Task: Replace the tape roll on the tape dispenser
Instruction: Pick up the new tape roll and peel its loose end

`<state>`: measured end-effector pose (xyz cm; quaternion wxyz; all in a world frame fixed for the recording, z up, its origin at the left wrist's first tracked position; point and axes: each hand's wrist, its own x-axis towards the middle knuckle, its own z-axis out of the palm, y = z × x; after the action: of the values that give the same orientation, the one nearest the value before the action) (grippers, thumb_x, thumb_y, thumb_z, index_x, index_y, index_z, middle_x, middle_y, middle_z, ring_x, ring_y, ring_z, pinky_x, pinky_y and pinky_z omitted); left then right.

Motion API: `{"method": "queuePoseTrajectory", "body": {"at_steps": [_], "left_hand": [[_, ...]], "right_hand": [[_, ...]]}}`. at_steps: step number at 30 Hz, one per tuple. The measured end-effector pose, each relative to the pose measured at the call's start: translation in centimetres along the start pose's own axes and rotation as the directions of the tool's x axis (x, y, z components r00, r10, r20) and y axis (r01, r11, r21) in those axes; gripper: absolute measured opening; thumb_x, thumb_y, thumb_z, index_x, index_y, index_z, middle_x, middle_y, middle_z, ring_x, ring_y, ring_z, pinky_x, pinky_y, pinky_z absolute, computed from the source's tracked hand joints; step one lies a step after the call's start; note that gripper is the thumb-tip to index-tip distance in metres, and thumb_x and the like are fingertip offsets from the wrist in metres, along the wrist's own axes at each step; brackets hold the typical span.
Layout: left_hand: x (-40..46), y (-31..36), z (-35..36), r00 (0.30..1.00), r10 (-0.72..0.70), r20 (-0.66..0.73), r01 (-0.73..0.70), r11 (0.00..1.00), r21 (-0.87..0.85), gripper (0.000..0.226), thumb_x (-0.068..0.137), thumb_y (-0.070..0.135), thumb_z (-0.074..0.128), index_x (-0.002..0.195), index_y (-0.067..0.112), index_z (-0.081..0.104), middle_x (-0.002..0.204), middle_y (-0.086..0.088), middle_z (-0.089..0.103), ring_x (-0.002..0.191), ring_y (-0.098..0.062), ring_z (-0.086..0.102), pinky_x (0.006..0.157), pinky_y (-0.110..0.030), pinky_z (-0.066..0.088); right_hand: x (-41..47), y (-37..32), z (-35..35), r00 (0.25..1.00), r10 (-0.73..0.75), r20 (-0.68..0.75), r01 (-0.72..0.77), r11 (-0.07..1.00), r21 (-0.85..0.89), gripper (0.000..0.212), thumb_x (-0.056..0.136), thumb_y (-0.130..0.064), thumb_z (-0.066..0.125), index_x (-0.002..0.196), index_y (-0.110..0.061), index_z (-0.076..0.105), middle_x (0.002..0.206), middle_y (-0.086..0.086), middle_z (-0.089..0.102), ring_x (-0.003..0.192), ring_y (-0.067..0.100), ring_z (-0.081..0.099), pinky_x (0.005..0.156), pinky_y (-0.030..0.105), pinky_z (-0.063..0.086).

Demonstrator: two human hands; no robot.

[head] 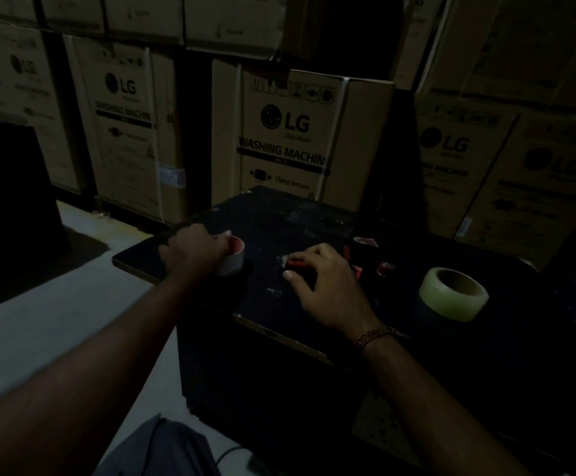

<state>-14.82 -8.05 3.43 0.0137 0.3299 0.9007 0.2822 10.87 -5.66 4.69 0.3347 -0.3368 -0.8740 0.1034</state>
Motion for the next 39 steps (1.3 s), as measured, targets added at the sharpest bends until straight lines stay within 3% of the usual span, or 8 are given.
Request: {"method": "queuePoseTrajectory", "body": {"at_steps": [4,12,18,23,28,31,37,39], "left_hand": [[-5.5,3.5,1.6,0.833,0.448,-0.324,-0.469,0.883,0.014,0.041,0.095,0.051,0.062,0.117,0.020,0.077,0.126,-0.008,0.072,0.106,-0.034,0.068,0.090,-0.047,0.053],[-12.9,11.1,6.4,0.591,0.768,-0.248,-0.804,0.534,-0.262,0.023,0.088,0.025,0.074,0.110,0.018,0.079,0.121,-0.001,0.070,0.102,-0.025,0.067,0.078,-0.042,0.059],[-15.7,13.6,10.2,0.621,0.764,-0.175,-0.714,0.460,-0.527,0.017,0.094,0.018,0.071,0.109,0.017,0.079,0.119,0.005,0.065,0.106,-0.013,0.066,0.087,-0.035,0.059],[-15.5,13.4,10.6,0.541,0.827,-0.153,-0.728,0.370,-0.577,0.012,0.099,0.023,0.066,0.098,0.017,0.077,0.100,0.008,0.067,0.092,-0.009,0.067,0.080,-0.040,0.059],[-16.7,13.5,9.7,0.659,0.749,0.071,-0.428,0.451,-0.783,0.025,0.102,0.039,0.068,0.121,0.027,0.077,0.112,0.013,0.078,0.105,-0.001,0.072,0.096,-0.033,0.060],[-17.4,13.4,9.2,0.592,0.767,0.246,-0.145,0.402,-0.904,0.027,0.100,0.041,0.070,0.125,0.031,0.075,0.120,0.012,0.078,0.112,-0.005,0.073,0.098,-0.035,0.060],[-17.7,13.0,8.2,0.433,0.862,0.265,-0.010,0.298,-0.954,0.033,0.089,0.009,0.083,0.121,0.009,0.076,0.114,-0.005,0.081,0.107,-0.021,0.078,0.087,-0.027,0.061],[-17.4,12.9,8.2,0.445,0.851,0.279,0.039,0.293,-0.955,0.027,0.092,0.010,0.080,0.119,0.009,0.077,0.112,-0.008,0.081,0.104,-0.024,0.079,0.085,-0.029,0.061]], "right_hand": [[-2.0,2.5,-2.4,0.990,0.101,-0.098,-0.101,0.995,0.004,0.036,0.096,-0.038,0.068,0.126,-0.020,0.073,0.116,-0.005,0.060,0.109,0.012,0.060,0.094,0.029,0.052],[-6.1,11.5,-8.9,0.874,0.370,-0.316,-0.451,0.859,-0.242,0.040,0.093,-0.036,0.070,0.128,-0.016,0.072,0.124,0.010,0.062,0.124,0.032,0.053,0.102,0.041,0.048],[-7.6,16.2,-11.3,0.772,0.614,-0.164,-0.612,0.650,-0.451,0.057,0.088,-0.036,0.077,0.140,-0.025,0.057,0.159,0.004,0.041,0.155,0.038,0.017,0.121,0.057,0.027],[-7.7,16.4,-10.9,0.786,0.542,-0.298,-0.610,0.758,-0.230,0.040,0.082,-0.020,0.085,0.121,-0.017,0.073,0.131,0.009,0.065,0.130,0.029,0.053,0.107,0.041,0.047],[-9.1,12.7,-10.2,0.755,0.573,-0.319,-0.489,0.816,0.308,0.027,0.085,-0.028,0.085,0.109,-0.021,0.074,0.104,-0.007,0.074,0.093,0.006,0.069,0.070,0.017,0.054],[-9.4,10.2,-9.3,0.742,0.602,-0.296,-0.388,0.745,0.542,0.019,0.085,-0.022,0.085,0.101,-0.017,0.077,0.095,-0.003,0.078,0.088,0.009,0.075,0.070,0.021,0.060],[-8.6,7.5,-7.9,0.711,0.671,-0.211,-0.354,0.601,0.717,0.013,0.089,-0.025,0.081,0.100,-0.018,0.079,0.092,0.000,0.081,0.085,0.015,0.078,0.068,0.029,0.064],[-8.2,7.4,-7.9,0.739,0.648,-0.185,-0.356,0.608,0.709,0.015,0.094,-0.025,0.076,0.106,-0.017,0.079,0.096,0.000,0.081,0.090,0.015,0.078,0.071,0.029,0.064]]}}
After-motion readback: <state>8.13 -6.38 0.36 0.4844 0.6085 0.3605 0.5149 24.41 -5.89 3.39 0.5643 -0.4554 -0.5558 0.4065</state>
